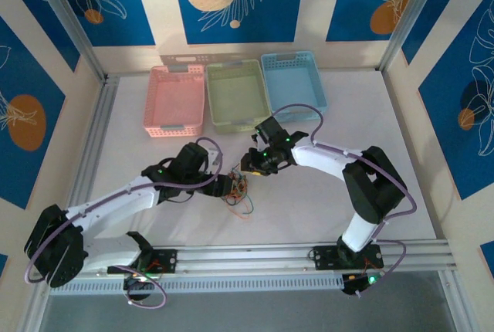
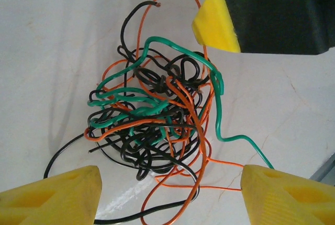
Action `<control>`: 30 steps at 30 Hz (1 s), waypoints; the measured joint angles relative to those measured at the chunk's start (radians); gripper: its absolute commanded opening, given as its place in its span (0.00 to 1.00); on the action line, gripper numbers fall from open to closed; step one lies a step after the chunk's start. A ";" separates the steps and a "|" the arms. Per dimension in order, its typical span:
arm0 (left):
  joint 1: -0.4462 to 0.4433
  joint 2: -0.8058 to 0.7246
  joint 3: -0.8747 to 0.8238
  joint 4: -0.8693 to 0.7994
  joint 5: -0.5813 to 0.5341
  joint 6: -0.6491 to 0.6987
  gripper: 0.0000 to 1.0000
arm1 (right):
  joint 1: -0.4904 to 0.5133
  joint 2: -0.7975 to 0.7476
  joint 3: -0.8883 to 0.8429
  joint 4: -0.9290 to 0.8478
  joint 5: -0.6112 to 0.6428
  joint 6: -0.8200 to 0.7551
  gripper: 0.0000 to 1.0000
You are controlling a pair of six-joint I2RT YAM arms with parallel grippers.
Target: Untangle the cables
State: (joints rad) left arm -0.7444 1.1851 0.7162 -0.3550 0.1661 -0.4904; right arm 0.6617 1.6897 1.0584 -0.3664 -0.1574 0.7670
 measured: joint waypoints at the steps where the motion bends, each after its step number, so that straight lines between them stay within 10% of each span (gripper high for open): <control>1: -0.005 0.001 0.002 -0.001 -0.004 0.003 0.69 | 0.000 0.001 0.002 0.002 0.000 0.003 0.28; 7: -0.029 0.004 0.005 -0.010 -0.028 0.004 0.67 | 0.000 0.005 0.018 0.011 0.000 0.009 0.01; 19: -0.054 0.021 0.018 -0.028 -0.057 0.008 0.68 | 0.007 0.005 0.020 0.015 0.000 0.016 0.00; 30: -0.079 0.034 0.025 -0.032 -0.090 0.027 0.41 | 0.009 -0.010 0.018 0.023 0.000 0.016 0.00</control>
State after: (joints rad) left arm -0.8230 1.2190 0.7414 -0.3870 0.0757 -0.4629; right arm 0.6708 1.6798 1.0767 -0.3431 -0.1574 0.7826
